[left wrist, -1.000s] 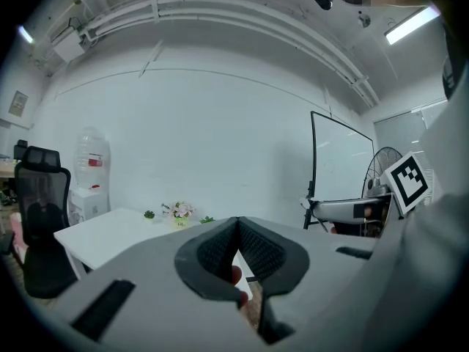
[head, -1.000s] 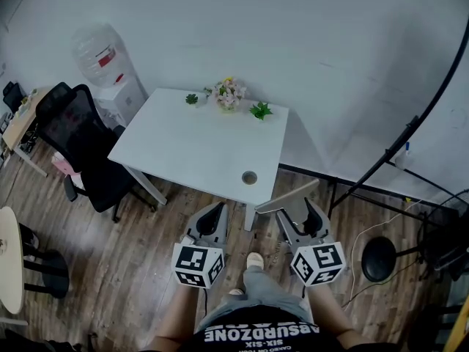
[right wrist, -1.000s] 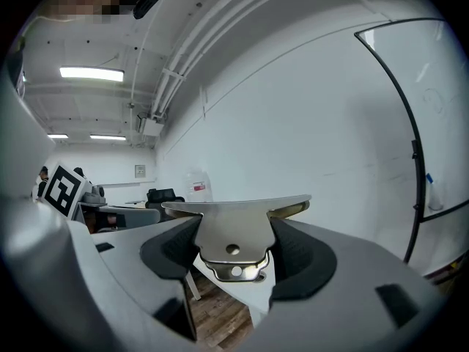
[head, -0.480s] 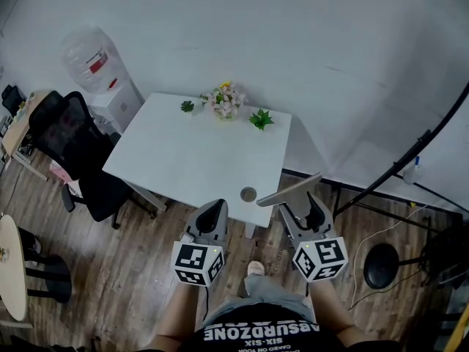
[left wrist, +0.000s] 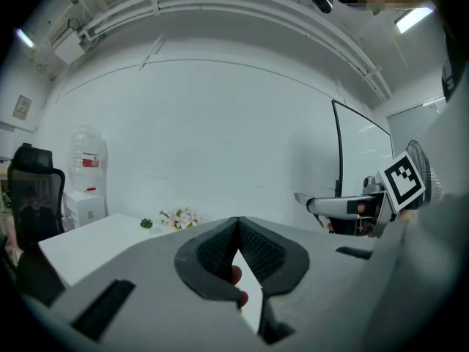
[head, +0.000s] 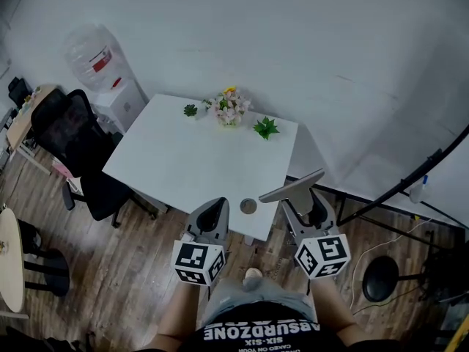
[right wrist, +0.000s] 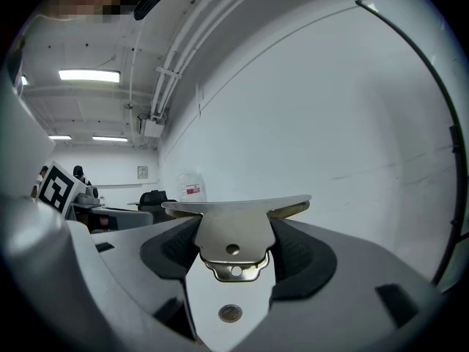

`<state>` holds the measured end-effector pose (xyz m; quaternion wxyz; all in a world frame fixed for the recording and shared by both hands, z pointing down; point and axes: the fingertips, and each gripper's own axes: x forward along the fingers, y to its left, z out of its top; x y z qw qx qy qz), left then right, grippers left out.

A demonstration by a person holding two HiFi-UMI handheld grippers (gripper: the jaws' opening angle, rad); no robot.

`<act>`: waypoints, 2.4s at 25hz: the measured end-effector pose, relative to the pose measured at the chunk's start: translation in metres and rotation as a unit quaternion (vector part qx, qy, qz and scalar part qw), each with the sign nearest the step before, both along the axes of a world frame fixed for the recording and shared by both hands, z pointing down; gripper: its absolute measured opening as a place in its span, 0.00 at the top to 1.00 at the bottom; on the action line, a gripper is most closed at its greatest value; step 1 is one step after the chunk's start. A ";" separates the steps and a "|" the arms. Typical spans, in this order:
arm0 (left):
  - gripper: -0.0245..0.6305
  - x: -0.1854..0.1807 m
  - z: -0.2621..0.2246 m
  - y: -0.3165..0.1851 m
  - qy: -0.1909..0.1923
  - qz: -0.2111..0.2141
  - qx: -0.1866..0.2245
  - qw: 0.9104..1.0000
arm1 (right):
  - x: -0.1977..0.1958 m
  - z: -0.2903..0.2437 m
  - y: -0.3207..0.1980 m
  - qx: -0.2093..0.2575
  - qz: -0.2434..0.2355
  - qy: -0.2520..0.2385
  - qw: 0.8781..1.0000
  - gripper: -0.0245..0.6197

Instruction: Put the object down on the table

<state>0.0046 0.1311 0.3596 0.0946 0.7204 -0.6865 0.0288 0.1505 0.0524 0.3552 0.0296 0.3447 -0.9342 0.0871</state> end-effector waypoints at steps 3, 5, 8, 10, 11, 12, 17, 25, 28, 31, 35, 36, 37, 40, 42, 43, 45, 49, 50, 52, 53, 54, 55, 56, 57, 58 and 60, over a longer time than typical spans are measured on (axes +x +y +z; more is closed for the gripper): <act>0.96 -0.002 0.003 -0.006 -0.001 -0.004 -0.004 1.000 | -0.003 0.003 -0.010 -0.002 -0.003 0.001 1.000 0.52; 0.96 -0.003 0.005 -0.009 -0.001 -0.005 -0.007 1.000 | -0.004 0.003 -0.014 -0.004 -0.004 0.000 1.000 0.52; 0.96 -0.007 0.005 -0.018 0.000 -0.006 -0.010 1.000 | -0.007 0.003 -0.023 -0.003 -0.005 -0.002 1.000 0.52; 0.96 -0.009 0.006 -0.025 0.000 -0.004 -0.011 1.000 | -0.009 0.003 -0.029 -0.004 -0.002 -0.003 1.000 0.52; 0.96 -0.011 0.007 -0.029 0.001 -0.002 -0.012 1.000 | -0.010 0.003 -0.033 -0.004 -0.001 -0.003 1.000 0.52; 0.96 -0.012 0.008 -0.034 0.002 0.000 -0.013 1.000 | -0.011 0.004 -0.037 -0.005 0.001 -0.002 1.000 0.52; 0.96 -0.020 0.019 -0.062 0.005 0.021 -0.025 0.999 | -0.020 0.006 -0.060 -0.005 0.016 0.001 1.000 0.52; 0.96 -0.045 0.021 -0.118 0.003 0.057 -0.034 0.998 | -0.039 0.005 -0.107 -0.008 0.049 0.002 0.999 0.52; 0.96 -0.055 0.020 -0.136 0.001 0.070 -0.036 0.997 | -0.047 0.003 -0.122 -0.008 0.062 0.001 0.998 0.52; 0.96 -0.064 0.018 -0.153 -0.001 0.083 -0.036 0.996 | -0.053 0.001 -0.136 -0.007 0.074 -0.001 0.997 0.52; 0.96 -0.073 0.018 -0.173 -0.003 0.098 -0.039 0.994 | -0.061 -0.002 -0.153 -0.004 0.088 -0.005 0.996 0.52; 0.96 -0.075 0.019 -0.177 -0.003 0.101 -0.040 0.994 | -0.062 -0.003 -0.157 -0.003 0.092 -0.006 0.996 0.52; 0.96 -0.076 0.019 -0.182 -0.003 0.105 -0.040 0.994 | -0.064 -0.004 -0.161 -0.002 0.095 -0.008 0.995 0.52; 0.96 -0.080 0.020 -0.194 -0.003 0.115 -0.041 0.993 | -0.066 -0.007 -0.172 0.002 0.104 -0.009 0.995 0.52; 0.96 -0.081 0.021 -0.202 -0.002 0.122 -0.043 0.992 | -0.068 -0.008 -0.180 0.005 0.109 -0.010 0.994 0.52; 0.96 -0.082 0.021 -0.206 -0.002 0.125 -0.043 0.991 | -0.069 -0.009 -0.184 0.007 0.112 -0.011 0.994 0.52; 0.96 -0.085 0.022 -0.213 -0.002 0.131 -0.044 0.990 | -0.071 -0.010 -0.191 0.008 0.116 -0.012 0.993 0.52; 0.96 -0.090 0.024 -0.223 0.000 0.140 -0.046 0.989 | -0.077 -0.006 -0.200 0.002 0.125 -0.009 0.992 0.52; 0.96 -0.091 0.025 -0.225 0.000 0.143 -0.047 0.989 | -0.078 -0.005 -0.202 0.001 0.127 -0.009 0.992 0.52; 0.96 -0.095 0.027 -0.229 0.000 0.147 -0.048 0.988 | -0.081 -0.002 -0.204 -0.003 0.130 -0.008 0.991 0.52; 0.96 -0.096 0.028 -0.231 0.001 0.149 -0.048 0.988 | -0.083 -0.001 -0.206 -0.003 0.132 -0.008 0.991 0.52; 0.96 -0.098 0.029 -0.233 0.002 0.150 -0.049 0.987 | -0.084 0.000 -0.207 -0.004 0.134 -0.007 0.991 0.52; 0.96 -0.100 0.029 -0.235 0.003 0.152 -0.049 0.987 | -0.086 0.001 -0.209 -0.005 0.136 -0.006 0.991 0.52; 0.96 -0.102 0.030 -0.237 0.004 0.154 -0.049 0.987 | -0.087 0.002 -0.210 -0.006 0.138 -0.005 0.990 0.52; 0.96 -0.103 0.030 -0.238 0.005 0.155 -0.050 0.987 | -0.088 0.004 -0.211 -0.007 0.140 -0.003 0.990 0.52; 0.96 -0.104 0.031 -0.239 0.007 0.158 -0.051 0.986 | -0.089 0.005 -0.212 -0.008 0.142 -0.002 0.990 0.52; 0.96 -0.105 0.033 -0.241 0.011 0.163 -0.055 0.985 | -0.090 0.009 -0.213 -0.011 0.147 0.002 0.989 0.52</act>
